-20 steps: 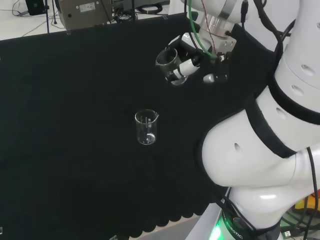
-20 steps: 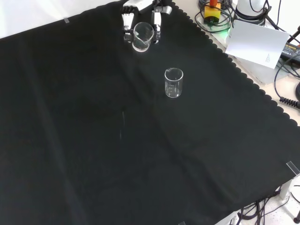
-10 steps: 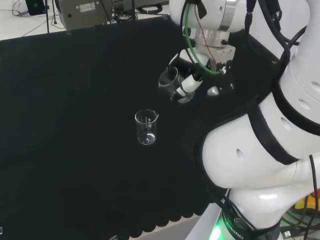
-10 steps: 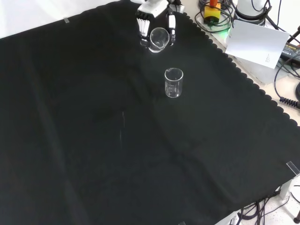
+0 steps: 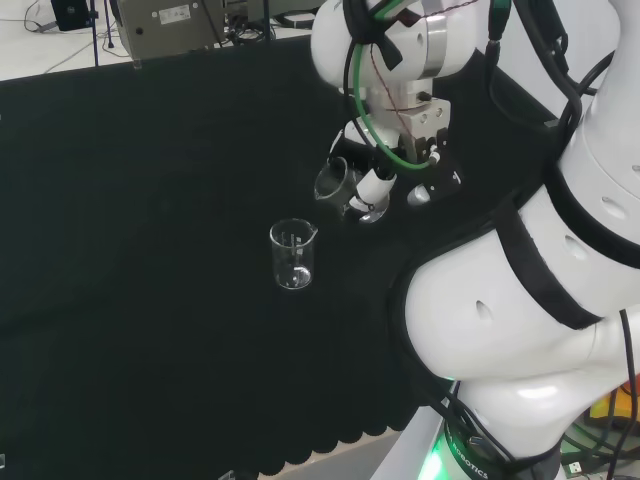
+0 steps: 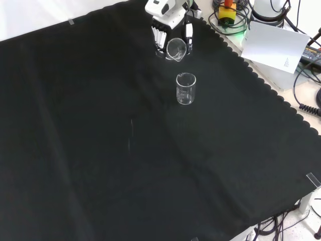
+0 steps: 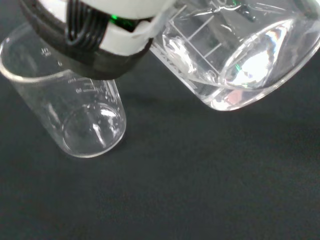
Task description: Pour the water from the handheld beaker into the one on the table.
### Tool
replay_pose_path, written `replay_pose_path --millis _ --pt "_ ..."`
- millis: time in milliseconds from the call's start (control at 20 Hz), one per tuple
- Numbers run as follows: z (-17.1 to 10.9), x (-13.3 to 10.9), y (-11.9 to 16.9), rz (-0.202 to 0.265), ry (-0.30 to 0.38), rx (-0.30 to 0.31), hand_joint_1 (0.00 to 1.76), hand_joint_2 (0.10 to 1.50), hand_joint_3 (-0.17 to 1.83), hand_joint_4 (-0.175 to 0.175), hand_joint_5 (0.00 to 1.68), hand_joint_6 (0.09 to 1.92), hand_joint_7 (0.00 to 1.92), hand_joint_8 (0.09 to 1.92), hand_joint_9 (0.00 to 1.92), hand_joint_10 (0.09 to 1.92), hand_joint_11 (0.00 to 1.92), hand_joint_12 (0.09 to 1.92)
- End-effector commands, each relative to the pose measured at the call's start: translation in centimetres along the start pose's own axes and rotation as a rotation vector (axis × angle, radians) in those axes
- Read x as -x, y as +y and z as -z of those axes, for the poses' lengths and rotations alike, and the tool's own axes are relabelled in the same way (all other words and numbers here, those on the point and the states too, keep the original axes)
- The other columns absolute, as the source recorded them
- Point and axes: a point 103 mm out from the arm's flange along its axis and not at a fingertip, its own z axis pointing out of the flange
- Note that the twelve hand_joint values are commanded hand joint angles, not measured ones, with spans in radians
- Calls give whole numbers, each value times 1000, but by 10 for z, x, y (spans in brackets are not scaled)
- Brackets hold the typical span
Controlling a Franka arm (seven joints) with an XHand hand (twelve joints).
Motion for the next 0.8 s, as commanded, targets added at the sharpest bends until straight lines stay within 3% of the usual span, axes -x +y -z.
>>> replay_pose_path --millis 50,800 --pt "-1 -16 6 7 -99 -46 1321 1014 -175 -175 1486 108 1557 87 1735 403 1507 711" --pt "5 -49 16 20 -303 -124 1321 1014 -175 -175 1483 112 1557 87 1730 421 1501 727"
